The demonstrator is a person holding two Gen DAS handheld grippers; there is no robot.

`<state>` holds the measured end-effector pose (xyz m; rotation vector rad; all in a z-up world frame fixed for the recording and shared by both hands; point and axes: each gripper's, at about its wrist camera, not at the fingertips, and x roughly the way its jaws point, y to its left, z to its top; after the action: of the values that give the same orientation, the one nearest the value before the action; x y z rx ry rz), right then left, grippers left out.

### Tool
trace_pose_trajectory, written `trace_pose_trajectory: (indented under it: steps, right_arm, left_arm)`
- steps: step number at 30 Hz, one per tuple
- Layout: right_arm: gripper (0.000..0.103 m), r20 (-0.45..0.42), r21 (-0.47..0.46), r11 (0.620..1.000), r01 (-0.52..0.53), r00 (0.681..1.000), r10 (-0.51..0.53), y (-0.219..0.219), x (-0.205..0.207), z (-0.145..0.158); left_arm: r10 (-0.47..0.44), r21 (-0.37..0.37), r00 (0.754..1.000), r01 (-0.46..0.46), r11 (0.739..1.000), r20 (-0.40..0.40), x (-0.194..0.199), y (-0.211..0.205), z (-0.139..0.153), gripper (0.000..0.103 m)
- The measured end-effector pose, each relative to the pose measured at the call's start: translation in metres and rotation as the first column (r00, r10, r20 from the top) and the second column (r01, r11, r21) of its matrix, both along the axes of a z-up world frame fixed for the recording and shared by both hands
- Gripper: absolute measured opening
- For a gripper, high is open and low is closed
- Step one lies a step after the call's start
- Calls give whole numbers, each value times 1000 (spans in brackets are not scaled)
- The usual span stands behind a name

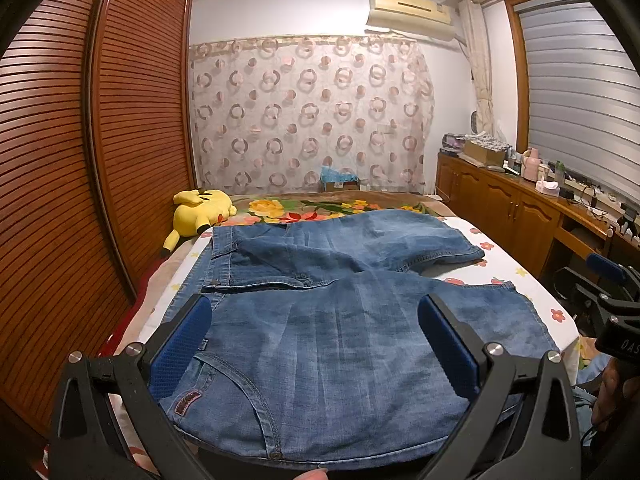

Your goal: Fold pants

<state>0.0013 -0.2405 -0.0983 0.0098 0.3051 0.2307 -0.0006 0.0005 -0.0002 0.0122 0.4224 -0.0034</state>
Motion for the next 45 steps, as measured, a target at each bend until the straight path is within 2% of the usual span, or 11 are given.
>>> trace_pose_trajectory:
  steps: [11,45]
  right_arm:
    - [103,-7,1,1000,20,1000,-20,1,1,0]
    - [103,3,3,1000,22,1000,-22,1,2,1]
  left_arm:
    - [1,4,1000,-1,1000,11,-6,9,6,103]
    - [2,-4,1000,-2,1000,17,-3,1,17,103]
